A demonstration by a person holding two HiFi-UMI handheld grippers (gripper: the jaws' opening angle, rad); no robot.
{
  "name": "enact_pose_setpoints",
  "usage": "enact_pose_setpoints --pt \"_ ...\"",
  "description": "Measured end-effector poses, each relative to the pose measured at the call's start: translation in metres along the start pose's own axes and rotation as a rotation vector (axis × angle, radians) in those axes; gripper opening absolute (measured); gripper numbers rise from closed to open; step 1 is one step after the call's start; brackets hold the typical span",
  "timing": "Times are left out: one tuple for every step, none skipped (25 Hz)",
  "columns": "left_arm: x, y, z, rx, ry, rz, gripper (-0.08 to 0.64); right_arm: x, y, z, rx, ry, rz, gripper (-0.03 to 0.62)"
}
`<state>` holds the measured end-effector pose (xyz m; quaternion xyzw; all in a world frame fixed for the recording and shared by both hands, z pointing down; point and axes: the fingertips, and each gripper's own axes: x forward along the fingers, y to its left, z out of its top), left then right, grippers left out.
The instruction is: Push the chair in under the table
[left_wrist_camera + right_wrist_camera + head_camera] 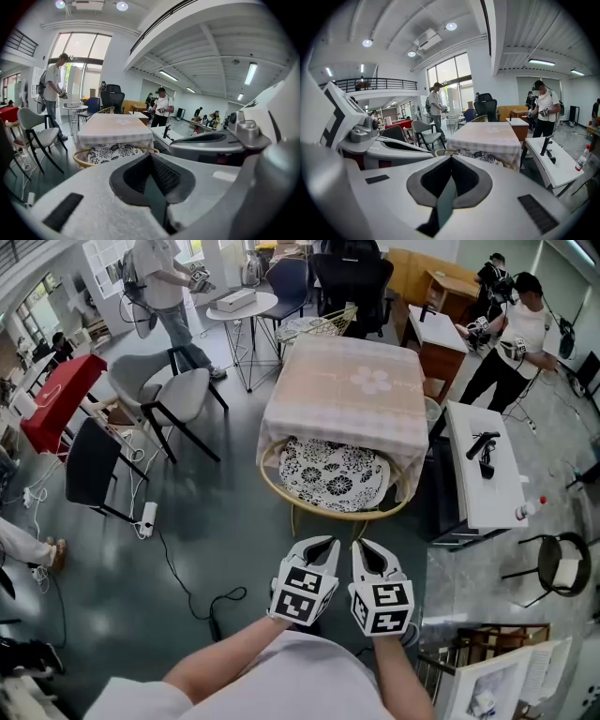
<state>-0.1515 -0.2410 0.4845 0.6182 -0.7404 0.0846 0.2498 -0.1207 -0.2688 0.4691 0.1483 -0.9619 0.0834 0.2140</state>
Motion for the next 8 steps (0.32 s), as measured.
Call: enact_pose_setpoints --pt "0.0004 -0.0005 0.0005 0.0 0.0 0.0 0.005 -0.0002 -0.0002 -0.0002 -0.003 0.001 0.0 0.003" --pt "0.0011 -0.001 0.0013 -0.002 -0.001 -0.001 0.005 -0.0002 -0.0003 -0.0004 -0.007 0.002 0.0 0.003" --pt "0.0018 -0.0014 0.0023 -0.003 -0.002 -0.002 0.005 0.0 -0.0005 -0.0004 -0.01 0.003 0.0 0.003" --pt "0.0027 -0.002 0.0031 -0.003 -0.002 -0.004 0.005 0.0001 -0.001 -0.0003 -0.011 0.003 0.0 0.003" --pt "0.0035 -0.0027 0.0038 -0.003 -0.001 -0.006 0.005 0.0001 -0.0017 0.0 -0.01 0.003 -0.001 0.003" --pt "0.0042 -0.0035 0.0042 -0.002 0.0 -0.008 0.005 0.0001 -0.0025 0.0002 -0.008 0.003 -0.001 0.003" --pt "0.0049 -0.0044 0.0044 -0.001 0.001 -0.01 0.005 0.0 -0.0033 0.0005 -0.006 0.002 -0.002 0.003" --pt "0.0054 -0.0052 0.0046 0.0 0.003 -0.012 0.005 0.0 -0.0041 0.0007 -0.005 0.002 -0.003 0.003"
